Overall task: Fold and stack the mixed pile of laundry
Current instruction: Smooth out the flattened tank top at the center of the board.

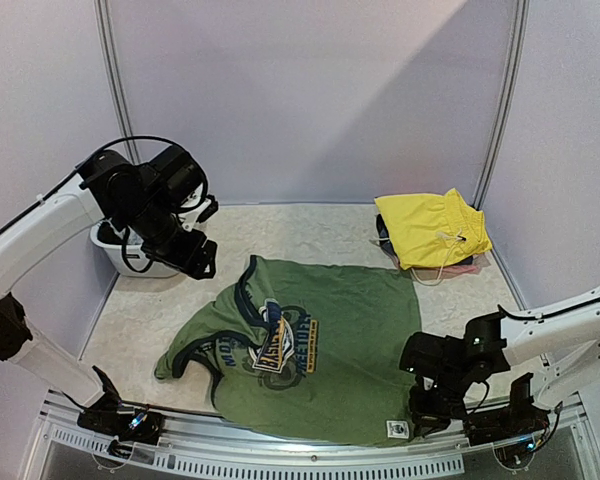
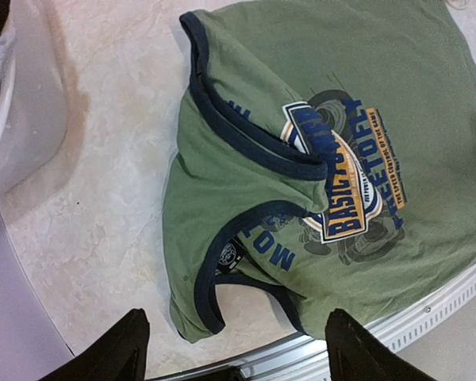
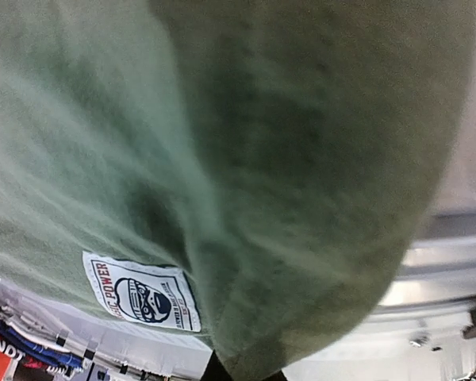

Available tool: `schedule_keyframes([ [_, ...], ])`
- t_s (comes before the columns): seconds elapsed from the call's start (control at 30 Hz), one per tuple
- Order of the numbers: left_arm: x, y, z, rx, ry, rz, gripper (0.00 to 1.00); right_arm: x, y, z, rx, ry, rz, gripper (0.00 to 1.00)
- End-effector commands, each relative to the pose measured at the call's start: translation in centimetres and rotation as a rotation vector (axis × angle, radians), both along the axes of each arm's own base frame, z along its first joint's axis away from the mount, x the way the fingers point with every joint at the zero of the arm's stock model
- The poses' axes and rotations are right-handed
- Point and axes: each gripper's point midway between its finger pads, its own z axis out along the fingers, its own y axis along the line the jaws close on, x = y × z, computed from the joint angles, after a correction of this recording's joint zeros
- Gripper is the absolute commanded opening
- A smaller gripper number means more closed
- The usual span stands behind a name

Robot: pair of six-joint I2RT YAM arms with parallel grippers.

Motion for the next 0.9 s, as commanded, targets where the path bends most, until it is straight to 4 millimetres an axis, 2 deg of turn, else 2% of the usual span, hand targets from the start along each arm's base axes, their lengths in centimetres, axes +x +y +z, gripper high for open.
schedule_keyframes([
  [0.0,-1.2,-2.1,-0.4,-0.034,0.014,-0.121,0.78,0.3,-5.1,1.0,-0.179,-0.061,-0.045,0.0],
  [0.1,-1.9,-3.1,-1.0,-0.03,0.03,-0.177,0.77,0.4,-7.7,1.7,-0.248,-0.082,-0.101,0.0],
  [0.23,-2.7,-4.7,-2.1,-0.044,0.054,-0.226,0.75,1.0,-9.3,2.8,-0.222,-0.123,-0.172,0.0],
  [0.37,-3.3,-6.6,-3.1,-0.04,0.069,-0.288,0.72,1.5,-9.0,3.1,-0.172,-0.139,-0.194,0.0],
  [0.53,-5.4,-8.7,-5.5,0.042,0.129,-0.406,0.67,1.8,-10.0,3.1,-0.247,-0.134,-0.163,0.0],
  [0.7,-6.3,-9.4,-8.6,0.124,0.175,-0.411,0.63,2.3,-9.8,2.9,-0.26,-0.134,-0.131,0.0],
  [0.87,-7.1,-11.6,-11.2,0.082,0.205,-0.373,0.59,2.6,-9.3,2.8,-0.244,-0.139,-0.121,0.0],
])
